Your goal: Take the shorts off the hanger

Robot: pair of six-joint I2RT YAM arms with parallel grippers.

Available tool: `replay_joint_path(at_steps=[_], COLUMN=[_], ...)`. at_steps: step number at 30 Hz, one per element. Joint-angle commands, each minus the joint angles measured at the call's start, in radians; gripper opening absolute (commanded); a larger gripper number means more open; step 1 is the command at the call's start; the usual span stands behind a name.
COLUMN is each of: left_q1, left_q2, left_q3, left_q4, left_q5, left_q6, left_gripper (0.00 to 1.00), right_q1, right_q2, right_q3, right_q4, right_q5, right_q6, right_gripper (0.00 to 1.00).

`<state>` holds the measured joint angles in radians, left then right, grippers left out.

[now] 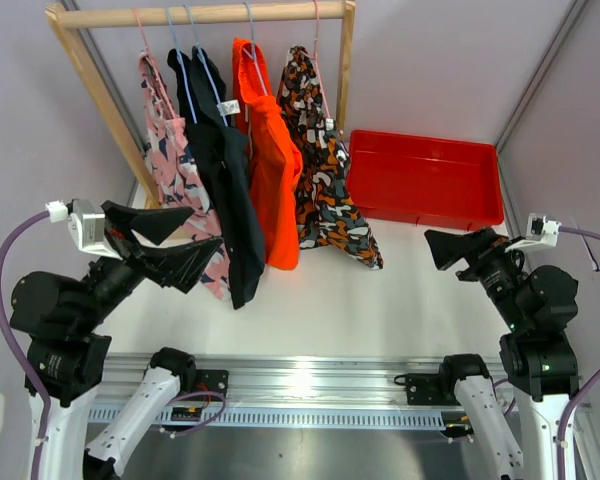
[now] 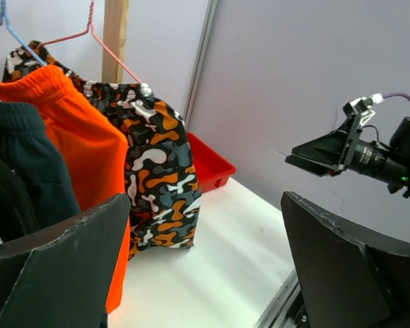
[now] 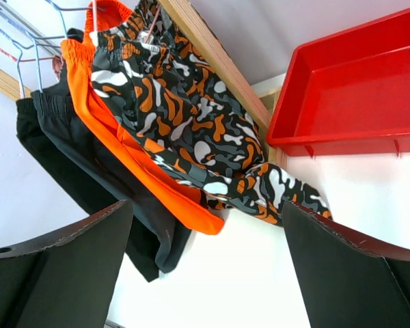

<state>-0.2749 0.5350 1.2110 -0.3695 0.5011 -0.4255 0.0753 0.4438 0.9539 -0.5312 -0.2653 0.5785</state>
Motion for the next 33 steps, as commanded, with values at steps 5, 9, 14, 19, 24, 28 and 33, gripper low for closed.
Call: replay_joint_path(at_steps=[5, 9, 14, 19, 24, 28, 33], left_q1=[-0.003, -0.003, -0.003, -0.003, -0.007, -0.01, -0.012], left_q2=[-0.073, -0.087, -0.024, -0.039, -0.075, -0.09, -0.161], left_q3=[-0.131, -0.237, -0.111, -0.129, -0.227, -0.272, -0.297], left_q4=[0.132, 0.149, -0.211, -0.389, -0.416, -0.44, -0.415], left_q5=[0.141, 0.068, -0.407, -0.859, -0.909, -0.904, -0.911], left_q6=[0.029, 0.004, 0.152, 0.205, 0.16, 0.105, 0.091], left_gripper=[0.99, 0.99, 0.62, 0.62, 0.88, 0.92, 0.91], right_q1=[0.001, 0.004, 0.004, 0.021, 0.214, 0.474, 0.532], right_q2=[0.006, 0.085, 0.22, 0.45, 0.792, 1.108, 1.345], right_q3=[0.06, 0.182, 0.322, 0.624, 0.938, 1.328, 1.568], right_q4=[0.062, 0.037, 0.091, 0.045, -0.038, -0.243, -0.276], right_q5=[0.09, 0.051, -0.038, -0.069, 0.117, 0.38, 0.399], right_q6=[-0.054, -0.085, -0.107, -0.14, -0.207, -0.379, -0.394], right_gripper=[0.99, 0.99, 0.99, 0.99, 0.99, 0.98, 0.96])
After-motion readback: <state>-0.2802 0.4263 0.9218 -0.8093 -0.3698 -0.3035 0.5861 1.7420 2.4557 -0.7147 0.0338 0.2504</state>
